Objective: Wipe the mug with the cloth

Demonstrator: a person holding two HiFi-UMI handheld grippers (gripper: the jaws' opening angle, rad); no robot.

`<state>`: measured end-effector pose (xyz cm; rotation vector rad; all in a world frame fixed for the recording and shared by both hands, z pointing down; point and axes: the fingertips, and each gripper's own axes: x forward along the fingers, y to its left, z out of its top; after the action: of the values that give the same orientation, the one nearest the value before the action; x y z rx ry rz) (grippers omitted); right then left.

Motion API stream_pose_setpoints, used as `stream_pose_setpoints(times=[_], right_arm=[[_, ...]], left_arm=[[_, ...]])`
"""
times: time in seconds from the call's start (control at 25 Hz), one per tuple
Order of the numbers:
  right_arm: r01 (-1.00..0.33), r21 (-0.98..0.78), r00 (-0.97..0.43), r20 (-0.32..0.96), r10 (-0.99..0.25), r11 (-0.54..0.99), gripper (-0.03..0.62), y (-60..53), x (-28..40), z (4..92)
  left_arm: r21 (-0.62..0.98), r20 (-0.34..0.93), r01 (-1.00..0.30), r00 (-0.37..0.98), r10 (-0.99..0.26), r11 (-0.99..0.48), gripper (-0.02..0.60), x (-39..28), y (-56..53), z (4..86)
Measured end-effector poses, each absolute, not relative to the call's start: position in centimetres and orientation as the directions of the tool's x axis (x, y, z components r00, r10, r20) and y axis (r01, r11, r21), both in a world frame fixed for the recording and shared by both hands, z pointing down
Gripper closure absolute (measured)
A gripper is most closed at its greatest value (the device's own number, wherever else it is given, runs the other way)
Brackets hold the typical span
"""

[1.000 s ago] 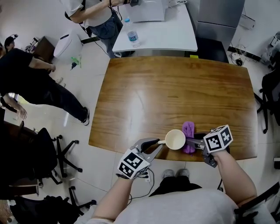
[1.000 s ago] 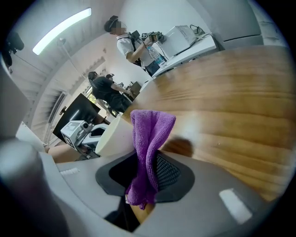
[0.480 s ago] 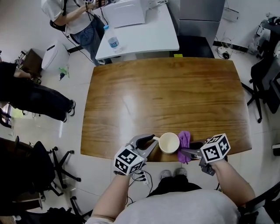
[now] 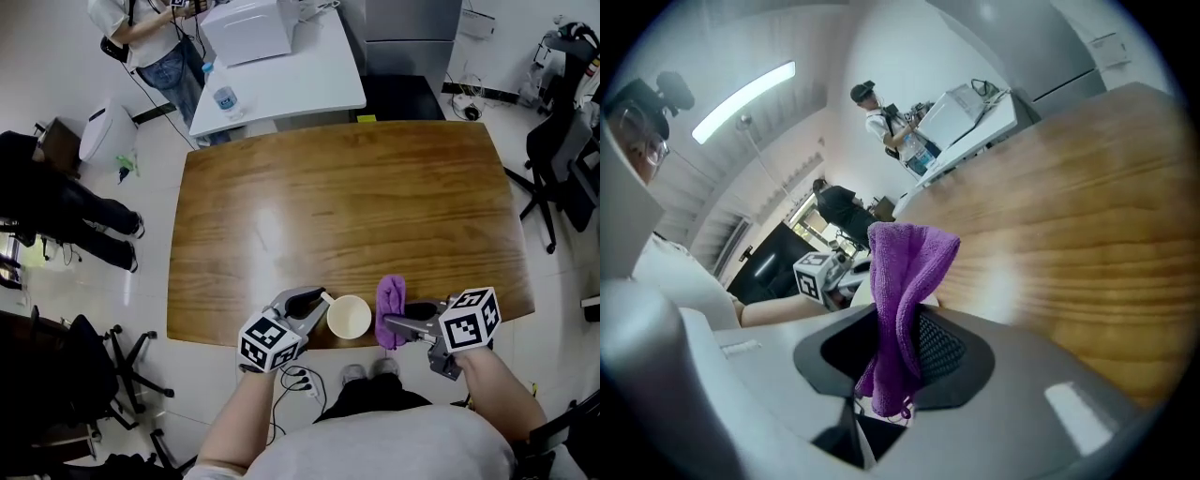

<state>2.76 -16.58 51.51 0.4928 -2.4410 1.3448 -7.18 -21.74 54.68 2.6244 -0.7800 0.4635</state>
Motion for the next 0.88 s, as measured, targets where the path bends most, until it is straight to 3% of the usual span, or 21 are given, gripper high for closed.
stream_pose_setpoints(times=[0.2, 0.52, 0.76, 0.88], right_arm=[[-0.407, -0.790, -0.912, 0.381, -0.152, 0.459, 0.488, -17.3, 1.6, 51.4], [-0.511, -0.714, -0.836, 0.542, -0.084, 0.479, 0.488, -17.3, 1.3, 57.2], [-0.506, -0.705, -0.826, 0.561, -0.046, 0.497, 0.488, -17.4, 1.3, 57.6], [-0.497, -0.689, -0.838, 0.539, -0.086, 0.528, 0.488, -18.9, 2.0, 55.3]], left_arm=[[0.257, 0.403, -0.599, 0.780, -0.479, -0.759, 0.549, -7.0, -21.9, 54.6], [0.253, 0.411, -0.630, 0.757, -0.508, -0.734, 0.565, -6.5, -22.3, 54.9], [0.256, 0.404, -0.621, 0.765, -0.502, -0.741, 0.561, -6.7, -22.2, 55.0], [0.257, 0.404, -0.607, 0.774, -0.487, -0.752, 0.560, -6.7, -22.1, 54.9]])
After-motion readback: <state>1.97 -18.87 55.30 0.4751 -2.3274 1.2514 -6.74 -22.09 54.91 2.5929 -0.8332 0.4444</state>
